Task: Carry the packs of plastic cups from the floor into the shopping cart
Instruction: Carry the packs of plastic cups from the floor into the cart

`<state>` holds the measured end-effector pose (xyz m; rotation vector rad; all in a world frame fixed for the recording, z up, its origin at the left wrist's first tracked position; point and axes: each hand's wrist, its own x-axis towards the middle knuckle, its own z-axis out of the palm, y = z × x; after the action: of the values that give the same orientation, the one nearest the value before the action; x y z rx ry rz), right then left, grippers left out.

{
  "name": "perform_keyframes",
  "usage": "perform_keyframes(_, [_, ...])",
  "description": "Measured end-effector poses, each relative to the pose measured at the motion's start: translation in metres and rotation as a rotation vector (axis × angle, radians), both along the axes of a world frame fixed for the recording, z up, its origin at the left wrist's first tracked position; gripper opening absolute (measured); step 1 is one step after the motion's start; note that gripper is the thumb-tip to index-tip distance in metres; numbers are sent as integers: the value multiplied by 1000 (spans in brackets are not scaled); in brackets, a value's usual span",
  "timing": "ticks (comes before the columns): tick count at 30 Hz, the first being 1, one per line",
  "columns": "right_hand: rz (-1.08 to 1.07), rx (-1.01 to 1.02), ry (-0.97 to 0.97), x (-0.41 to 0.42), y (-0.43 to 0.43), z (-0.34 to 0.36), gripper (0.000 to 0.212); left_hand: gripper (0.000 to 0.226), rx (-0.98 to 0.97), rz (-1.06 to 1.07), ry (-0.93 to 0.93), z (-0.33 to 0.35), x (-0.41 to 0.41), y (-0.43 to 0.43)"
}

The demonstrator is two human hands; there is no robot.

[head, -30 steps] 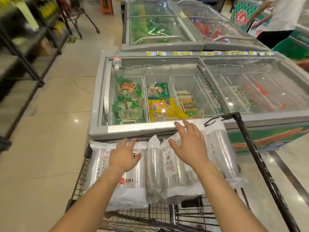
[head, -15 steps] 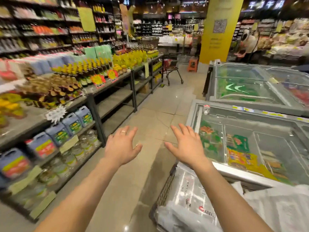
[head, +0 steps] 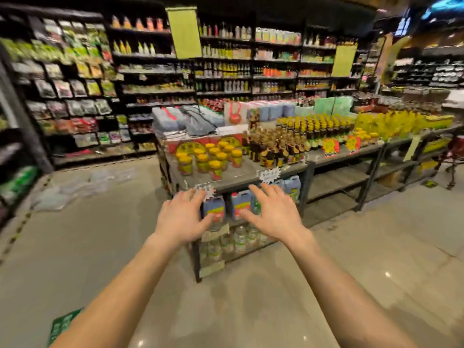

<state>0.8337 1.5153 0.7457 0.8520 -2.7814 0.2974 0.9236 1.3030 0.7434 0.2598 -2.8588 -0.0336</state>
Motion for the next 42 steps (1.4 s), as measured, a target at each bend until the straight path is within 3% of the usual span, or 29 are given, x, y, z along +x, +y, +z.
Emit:
perform_keyframes(5, [188,21,24,-29,-128,-3,83,70,1,192,-17,-3,0,-103])
perform_keyframes(9, [297,-15,27,-71,-223,-7,82,71,1,313,4,-5,-25,-183])
perform_keyframes(20, [476,-75,-1,-241,-463,15,79,76,-10,501,13,14,-173,-397])
perform_keyframes(32, [534,7,-56,-391,-678,-5,79,75,17,584,35,-2,-298,-599])
perform_keyframes(42, [524,5,-23,-497,-929,-8,89,73,27,609,-13,-7,-398,-858])
